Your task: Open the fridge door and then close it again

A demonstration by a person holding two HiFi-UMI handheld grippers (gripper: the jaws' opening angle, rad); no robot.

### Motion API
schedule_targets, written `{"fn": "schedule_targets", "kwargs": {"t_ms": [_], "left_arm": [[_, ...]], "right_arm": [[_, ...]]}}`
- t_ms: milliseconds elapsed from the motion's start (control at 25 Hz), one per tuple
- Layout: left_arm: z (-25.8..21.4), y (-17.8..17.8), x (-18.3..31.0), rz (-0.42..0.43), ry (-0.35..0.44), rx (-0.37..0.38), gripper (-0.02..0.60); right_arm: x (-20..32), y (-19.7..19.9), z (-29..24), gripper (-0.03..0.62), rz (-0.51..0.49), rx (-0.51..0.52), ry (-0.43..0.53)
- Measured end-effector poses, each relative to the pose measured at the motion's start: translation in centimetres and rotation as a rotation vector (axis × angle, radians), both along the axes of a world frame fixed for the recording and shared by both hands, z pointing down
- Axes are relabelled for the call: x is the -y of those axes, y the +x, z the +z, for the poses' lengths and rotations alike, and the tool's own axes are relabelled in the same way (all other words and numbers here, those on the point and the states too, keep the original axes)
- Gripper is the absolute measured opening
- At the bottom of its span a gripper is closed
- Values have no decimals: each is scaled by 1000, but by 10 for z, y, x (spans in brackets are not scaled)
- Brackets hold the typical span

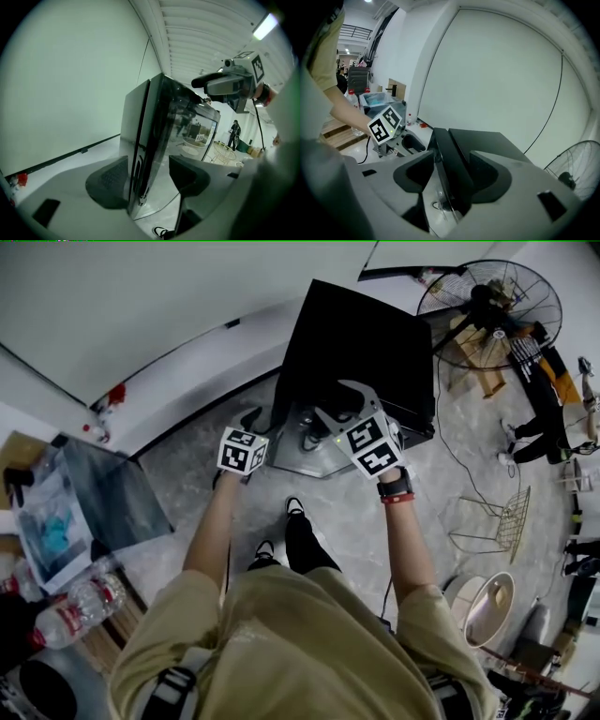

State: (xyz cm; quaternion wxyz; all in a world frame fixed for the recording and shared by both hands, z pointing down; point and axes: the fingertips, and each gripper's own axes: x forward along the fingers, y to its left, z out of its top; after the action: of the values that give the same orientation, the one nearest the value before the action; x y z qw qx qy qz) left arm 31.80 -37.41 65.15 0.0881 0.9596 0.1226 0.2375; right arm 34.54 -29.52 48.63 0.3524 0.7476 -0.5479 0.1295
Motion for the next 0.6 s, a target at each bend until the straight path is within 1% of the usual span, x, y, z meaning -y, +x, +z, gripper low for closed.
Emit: {"fn": "schedule_targets", "kwargs": {"t_ms": [80,240,400,520,600], "left_arm": [[7,9,2,21,0,20,268],[28,16,-1,65,4,80,267],[45,19,-1,70,-23,126,265],[52,20,-7,85,-41,145,234],[53,20,-9,92,-43,147,227]], "right_arm": [[7,4,4,241,-23,-13,-41],[14,4,11,235,-66,-32,-111],[15,6,17,235,-87,-19,-152],[13,6,24,235,-94,-13,-187],[12,8,29,235,-96,-18,-218]]}}
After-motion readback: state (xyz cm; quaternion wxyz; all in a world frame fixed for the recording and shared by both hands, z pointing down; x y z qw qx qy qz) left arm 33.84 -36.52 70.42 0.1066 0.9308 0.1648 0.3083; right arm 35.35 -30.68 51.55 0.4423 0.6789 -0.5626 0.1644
